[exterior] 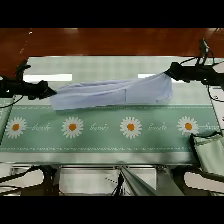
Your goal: Fold the shirts.
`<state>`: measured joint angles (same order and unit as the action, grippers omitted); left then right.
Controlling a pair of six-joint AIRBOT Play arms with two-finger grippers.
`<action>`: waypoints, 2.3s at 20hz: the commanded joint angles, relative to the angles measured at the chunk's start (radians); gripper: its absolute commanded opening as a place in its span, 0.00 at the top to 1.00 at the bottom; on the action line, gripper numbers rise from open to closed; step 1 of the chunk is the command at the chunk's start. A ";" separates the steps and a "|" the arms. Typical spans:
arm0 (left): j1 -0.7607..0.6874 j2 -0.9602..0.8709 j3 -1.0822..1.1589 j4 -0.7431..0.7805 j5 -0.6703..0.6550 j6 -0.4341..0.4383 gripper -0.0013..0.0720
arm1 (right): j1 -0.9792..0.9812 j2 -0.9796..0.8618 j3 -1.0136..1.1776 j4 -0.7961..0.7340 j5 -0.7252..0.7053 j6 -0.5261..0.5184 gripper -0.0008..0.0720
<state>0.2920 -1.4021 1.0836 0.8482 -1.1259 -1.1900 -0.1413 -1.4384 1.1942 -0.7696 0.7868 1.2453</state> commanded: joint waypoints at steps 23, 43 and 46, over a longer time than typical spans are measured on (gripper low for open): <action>0.035 -0.087 0.112 -0.004 -0.038 0.001 0.16 | -0.253 -0.283 0.130 0.037 0.323 0.022 0.15; -0.153 -0.082 0.166 -0.184 -0.063 0.035 0.96 | -0.048 -0.054 0.130 -0.090 0.450 0.041 0.96; -0.293 -0.085 0.166 -0.184 0.033 0.033 0.96 | -0.048 0.061 0.130 -0.146 0.496 0.108 0.96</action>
<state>0.1081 -1.4857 1.2484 0.6834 -1.1736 -1.1614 -0.1902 -1.4803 1.3235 -0.8421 1.2259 1.2846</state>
